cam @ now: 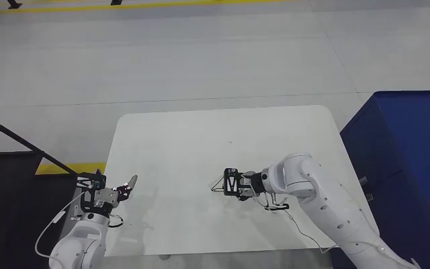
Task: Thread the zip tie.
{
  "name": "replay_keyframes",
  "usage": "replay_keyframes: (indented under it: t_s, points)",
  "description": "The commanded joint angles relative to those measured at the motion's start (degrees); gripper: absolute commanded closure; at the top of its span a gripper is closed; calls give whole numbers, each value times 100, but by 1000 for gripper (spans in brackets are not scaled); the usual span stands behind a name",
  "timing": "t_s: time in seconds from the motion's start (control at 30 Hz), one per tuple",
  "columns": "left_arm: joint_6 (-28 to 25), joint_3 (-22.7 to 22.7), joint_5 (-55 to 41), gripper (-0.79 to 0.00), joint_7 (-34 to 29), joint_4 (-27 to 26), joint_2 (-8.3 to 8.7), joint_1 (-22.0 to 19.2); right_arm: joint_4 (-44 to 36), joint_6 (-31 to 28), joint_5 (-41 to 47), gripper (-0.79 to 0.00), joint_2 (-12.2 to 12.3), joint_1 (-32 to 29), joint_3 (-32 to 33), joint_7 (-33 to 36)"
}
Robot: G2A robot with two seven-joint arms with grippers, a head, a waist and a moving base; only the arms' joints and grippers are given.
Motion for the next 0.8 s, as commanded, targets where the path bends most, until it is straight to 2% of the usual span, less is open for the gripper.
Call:
replay_keyframes:
  t_s: [0.0,0.33,0.43,0.53,0.6,0.67,0.77]
  points:
    - [0,0,0,-785,0,0,0,0,0,0,0,0,0,0,0,0]
    - [0,0,0,-785,0,0,0,0,2,3,37,0,0,-32,-19,-50]
    - [0,0,0,-785,0,0,0,0,189,-276,419,0,73,8,15,-152]
    - [0,0,0,-785,0,0,0,0,390,-368,656,0,297,265,-171,-244]
    - [0,0,0,-785,0,0,0,0,468,-368,1115,0,513,460,-416,-244]
    - [0,0,0,-785,0,0,0,0,602,-368,1727,0,769,706,-629,-244]
    - [0,0,0,-785,0,0,0,0,730,-368,2914,0,1197,1198,-1365,-243]
